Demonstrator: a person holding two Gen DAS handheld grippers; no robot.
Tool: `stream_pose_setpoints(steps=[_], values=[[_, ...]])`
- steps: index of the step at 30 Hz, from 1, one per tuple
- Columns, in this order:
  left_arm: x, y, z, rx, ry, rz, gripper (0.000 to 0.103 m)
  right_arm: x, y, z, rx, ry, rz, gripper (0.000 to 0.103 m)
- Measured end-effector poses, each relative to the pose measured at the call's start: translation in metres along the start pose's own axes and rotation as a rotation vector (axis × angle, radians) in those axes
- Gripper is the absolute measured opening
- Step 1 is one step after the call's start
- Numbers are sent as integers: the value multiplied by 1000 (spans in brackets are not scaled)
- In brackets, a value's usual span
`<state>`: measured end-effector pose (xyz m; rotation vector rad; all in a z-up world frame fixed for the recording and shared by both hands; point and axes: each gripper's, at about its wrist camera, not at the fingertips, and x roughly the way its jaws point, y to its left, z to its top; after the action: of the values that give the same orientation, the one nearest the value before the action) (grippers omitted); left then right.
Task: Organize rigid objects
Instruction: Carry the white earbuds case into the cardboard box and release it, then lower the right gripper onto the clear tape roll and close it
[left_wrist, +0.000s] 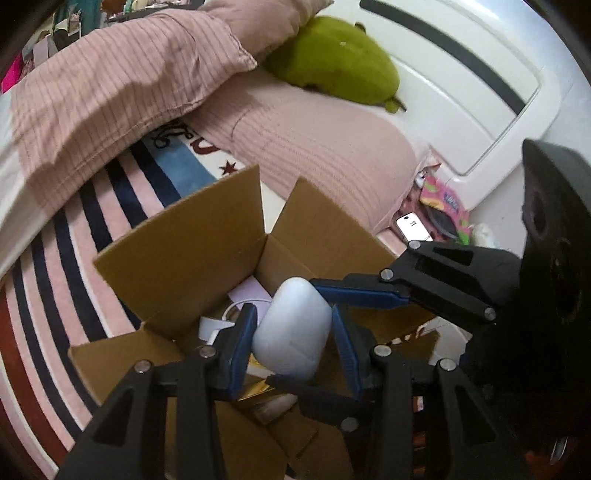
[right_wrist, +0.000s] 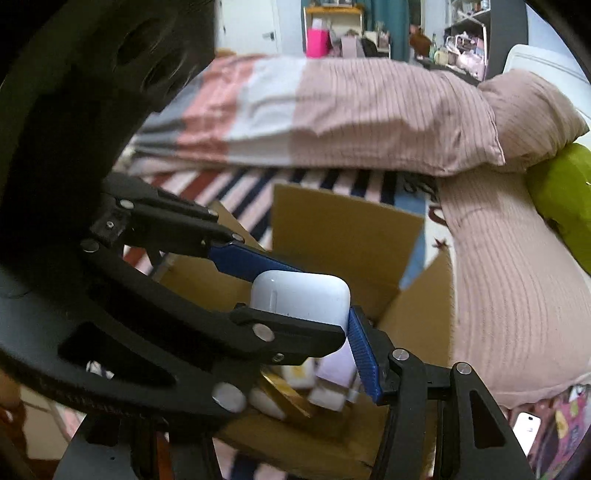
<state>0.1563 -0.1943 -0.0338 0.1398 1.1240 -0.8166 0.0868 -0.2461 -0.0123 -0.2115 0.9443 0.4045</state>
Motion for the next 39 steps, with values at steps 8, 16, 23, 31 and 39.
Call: stream_pose_setpoints(steps=[8, 16, 23, 31, 39], values=[[-22, 10, -3, -41, -54, 33, 66, 1, -3, 0, -34, 40, -45, 65], [-107, 46, -51, -86, -220, 145, 75, -17, 50, 13, -71, -82, 69, 65], [-160, 100, -125, -194, -316, 308, 77, 2, 134, 24, -141, -133, 247, 65], [-145, 159, -210, -326, -322, 369, 77, 74, 192, 15, -156, -62, 358, 65], [-118, 187, -259, -434, -300, 333, 77, 149, 162, -9, -9, -24, 160, 67]])
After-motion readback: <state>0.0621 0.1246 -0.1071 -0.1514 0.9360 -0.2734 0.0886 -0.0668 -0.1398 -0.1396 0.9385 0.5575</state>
